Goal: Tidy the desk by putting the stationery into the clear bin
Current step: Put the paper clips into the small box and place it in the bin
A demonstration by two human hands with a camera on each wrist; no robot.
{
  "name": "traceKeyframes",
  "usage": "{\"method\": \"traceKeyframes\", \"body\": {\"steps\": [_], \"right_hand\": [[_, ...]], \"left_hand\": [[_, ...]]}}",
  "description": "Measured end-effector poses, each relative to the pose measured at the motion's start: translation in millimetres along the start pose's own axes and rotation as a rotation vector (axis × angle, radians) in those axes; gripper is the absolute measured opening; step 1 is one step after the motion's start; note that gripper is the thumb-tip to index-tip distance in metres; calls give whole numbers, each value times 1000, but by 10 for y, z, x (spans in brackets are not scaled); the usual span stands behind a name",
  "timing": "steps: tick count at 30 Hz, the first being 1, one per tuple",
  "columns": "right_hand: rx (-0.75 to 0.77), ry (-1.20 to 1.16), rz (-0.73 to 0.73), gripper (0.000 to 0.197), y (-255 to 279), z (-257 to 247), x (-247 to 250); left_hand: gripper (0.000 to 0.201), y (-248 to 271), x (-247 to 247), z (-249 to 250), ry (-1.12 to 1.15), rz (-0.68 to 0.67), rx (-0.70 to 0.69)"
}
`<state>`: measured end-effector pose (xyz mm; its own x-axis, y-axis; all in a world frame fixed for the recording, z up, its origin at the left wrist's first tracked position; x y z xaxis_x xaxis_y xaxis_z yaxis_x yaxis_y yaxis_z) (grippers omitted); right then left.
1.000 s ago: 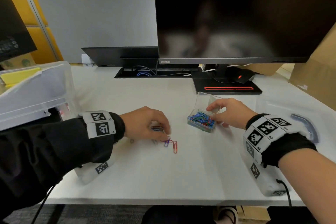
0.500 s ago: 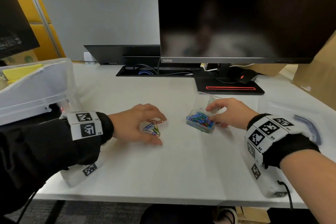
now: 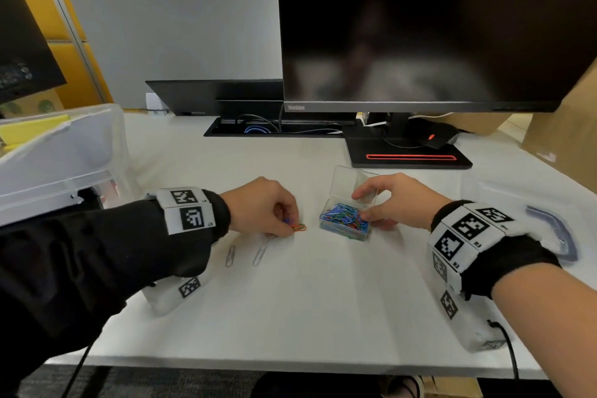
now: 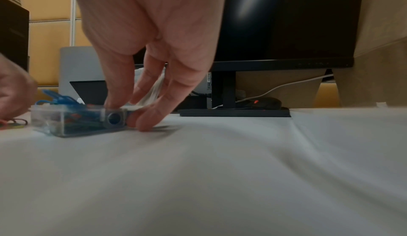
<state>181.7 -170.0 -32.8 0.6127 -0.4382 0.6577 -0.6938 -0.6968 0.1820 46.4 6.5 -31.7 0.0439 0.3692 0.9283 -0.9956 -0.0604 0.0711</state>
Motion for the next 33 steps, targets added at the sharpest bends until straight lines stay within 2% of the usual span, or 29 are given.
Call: {"method": "traceKeyframes", "body": {"steps": [3,7,9,11,14,18,21,23,27,33], "right_hand": [[-5,-17,-9,27,5,-8,-7],[-4,-21,-16,29,8,-17,-7],[-2,-28,-20,30,8,-20,-11],[7,-28,-27,30,5,-28,-11],[13,-13,-24,26,2,-33,-6],[-2,17,22,23,-15,-18,-10],[-9,26,53,17,-12,-15,-12],[-15,29,50,11,1,-18,-3],[-2,41,-5,18,37,-27,-4],[-14,52,-9,23,41,-3,4]], "left_hand": [[9,-103,17,113,-30,106,-61],[11,-241,92,256,61,413,-167],[10,-315,92,357,116,485,-239],[12,-382,42,452,158,402,-284],[19,-411,-43,494,117,198,-245],[30,-348,16,341,30,275,-138],[27,-282,-26,205,-78,131,4],[26,-223,-77,169,-79,37,0],[23,-106,-93,128,-43,-36,-106],[17,97,5,-65,-28,6,-80]]}}
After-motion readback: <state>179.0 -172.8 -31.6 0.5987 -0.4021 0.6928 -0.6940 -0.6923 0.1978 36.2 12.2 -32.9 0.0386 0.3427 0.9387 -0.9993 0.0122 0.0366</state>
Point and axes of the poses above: each hand's wrist, its own y-axis away from the middle knuckle, its own x-axis out of the back of the hand, z = x × y, the point moved 2 cm from there along -y, towards the middle knuckle, and after that the axes turned 3 degrees about -x, right-handed, at the moved point
